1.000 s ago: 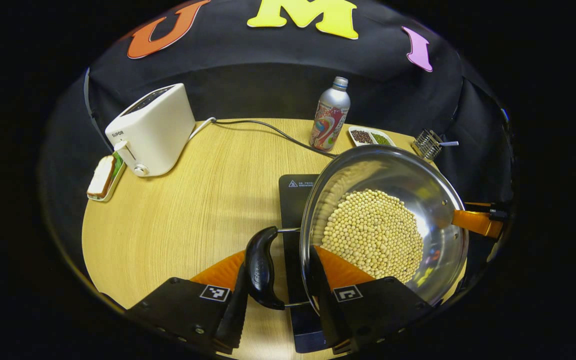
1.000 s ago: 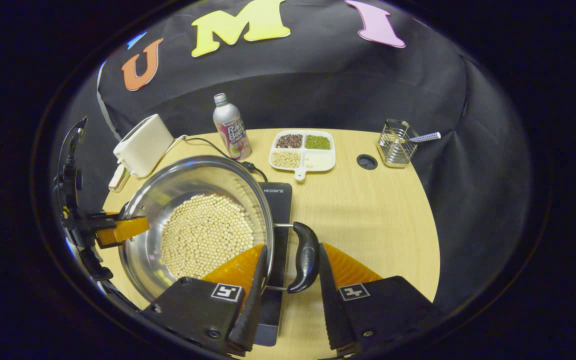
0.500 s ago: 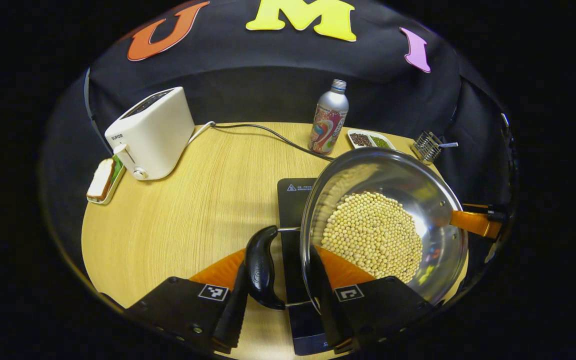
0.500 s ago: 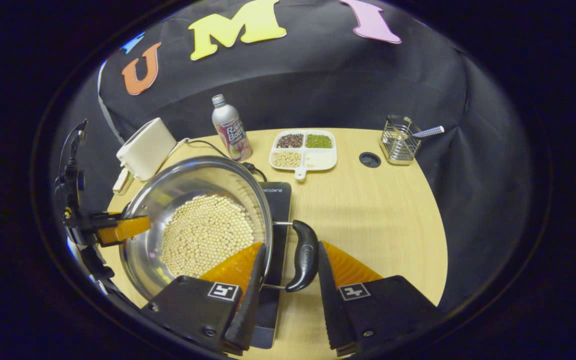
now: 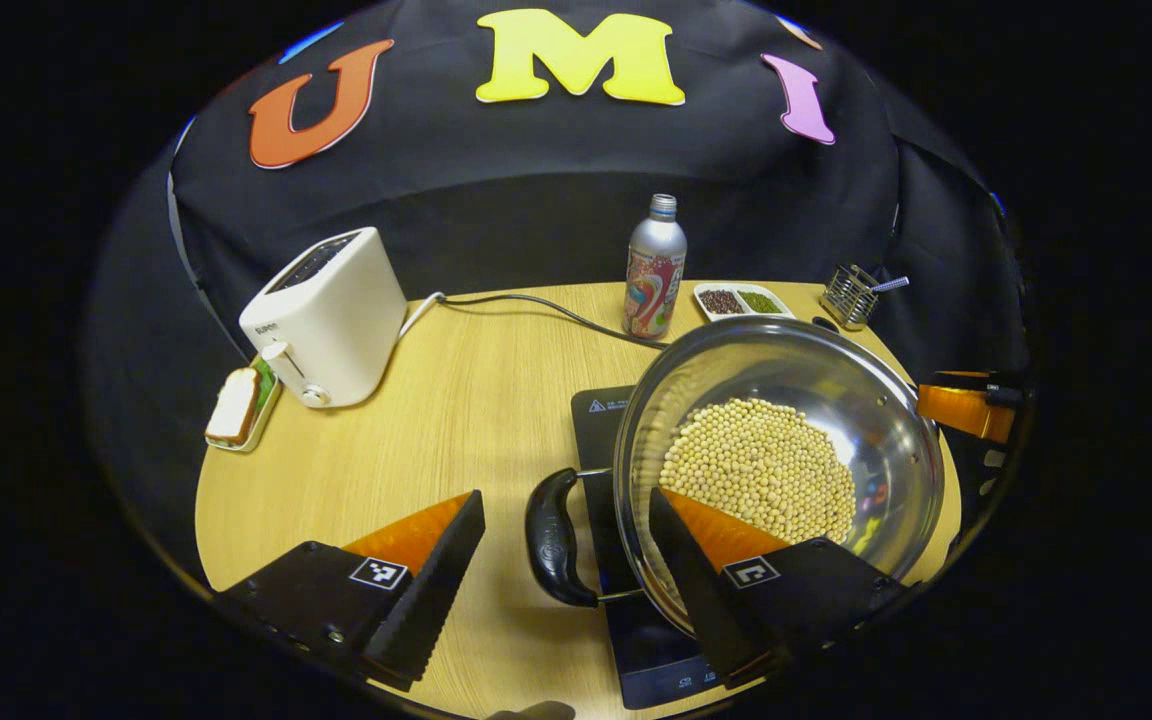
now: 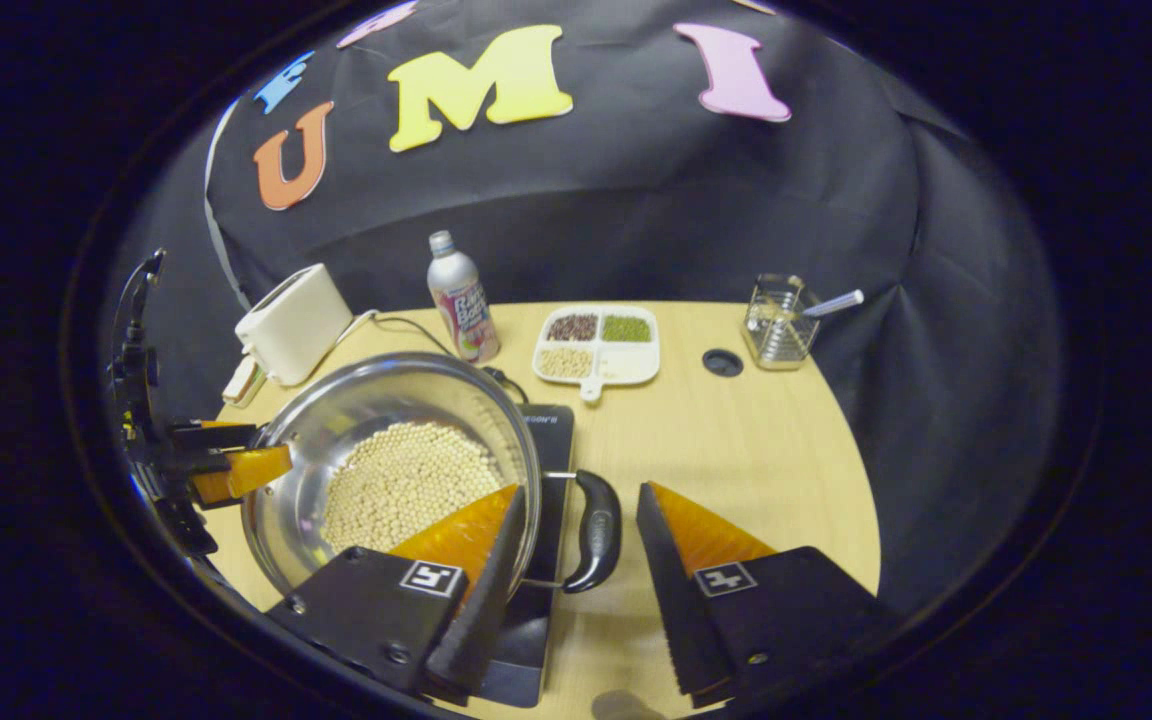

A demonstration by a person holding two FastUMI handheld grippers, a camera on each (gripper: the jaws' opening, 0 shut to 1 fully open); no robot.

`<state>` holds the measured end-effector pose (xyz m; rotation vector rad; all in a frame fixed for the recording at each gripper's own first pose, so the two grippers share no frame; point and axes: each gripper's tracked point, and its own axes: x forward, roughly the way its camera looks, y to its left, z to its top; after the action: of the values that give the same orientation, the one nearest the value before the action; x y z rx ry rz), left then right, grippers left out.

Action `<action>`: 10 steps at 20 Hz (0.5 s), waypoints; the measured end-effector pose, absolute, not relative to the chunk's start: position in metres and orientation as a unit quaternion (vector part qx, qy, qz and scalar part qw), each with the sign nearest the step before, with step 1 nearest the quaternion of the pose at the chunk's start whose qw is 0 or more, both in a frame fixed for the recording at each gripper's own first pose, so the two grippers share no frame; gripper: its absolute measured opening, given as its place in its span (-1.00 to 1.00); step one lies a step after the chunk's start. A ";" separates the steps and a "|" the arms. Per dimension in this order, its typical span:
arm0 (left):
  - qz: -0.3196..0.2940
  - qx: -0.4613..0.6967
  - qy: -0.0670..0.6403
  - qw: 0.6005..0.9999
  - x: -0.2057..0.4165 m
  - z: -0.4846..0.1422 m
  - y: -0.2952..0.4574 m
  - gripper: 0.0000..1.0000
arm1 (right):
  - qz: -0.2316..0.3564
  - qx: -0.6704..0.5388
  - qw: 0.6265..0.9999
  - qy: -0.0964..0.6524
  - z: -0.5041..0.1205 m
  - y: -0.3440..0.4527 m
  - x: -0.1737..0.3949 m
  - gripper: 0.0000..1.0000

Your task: First push the handle of the pot to place it horizontally, then grasp the pot with both hands and set it on the induction cooktop.

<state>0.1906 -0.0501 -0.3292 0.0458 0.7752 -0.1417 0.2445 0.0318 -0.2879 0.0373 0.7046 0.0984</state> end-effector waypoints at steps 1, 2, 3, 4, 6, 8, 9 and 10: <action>-0.064 0.024 0.369 0.927 0.191 -0.323 -0.048 0.96 | 0.057 0.014 0.939 0.338 -0.282 0.035 0.242 0.70; -0.060 0.025 0.362 0.930 0.191 -0.319 -0.047 0.96 | 0.059 0.010 0.941 0.334 -0.278 0.036 0.239 1.00; -0.057 0.028 0.360 0.931 0.189 -0.316 -0.046 0.96 | 0.061 0.008 0.942 0.329 -0.275 0.036 0.237 0.97; -0.052 0.029 0.357 0.932 0.186 -0.312 -0.045 0.96 | 0.064 0.008 0.943 0.326 -0.272 0.036 0.235 0.97; -0.044 0.031 0.350 0.935 0.181 -0.305 -0.046 0.96 | 0.072 0.008 0.944 0.323 -0.268 0.037 0.229 0.99; -0.040 0.033 0.343 0.938 0.178 -0.299 -0.048 0.96 | 0.082 0.001 0.944 0.319 -0.264 0.036 0.224 0.97; -0.044 0.033 0.339 0.939 0.176 -0.295 -0.053 0.96 | 0.085 -0.003 0.945 0.316 -0.263 0.033 0.223 0.97; -0.044 0.035 0.336 0.940 0.173 -0.291 -0.055 0.96 | 0.088 -0.005 0.945 0.315 -0.264 0.031 0.221 0.97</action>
<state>0.1729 -0.0546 -0.2910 0.0719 0.6849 -0.0892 0.2212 0.0315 -0.2639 -0.0093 0.6428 0.1803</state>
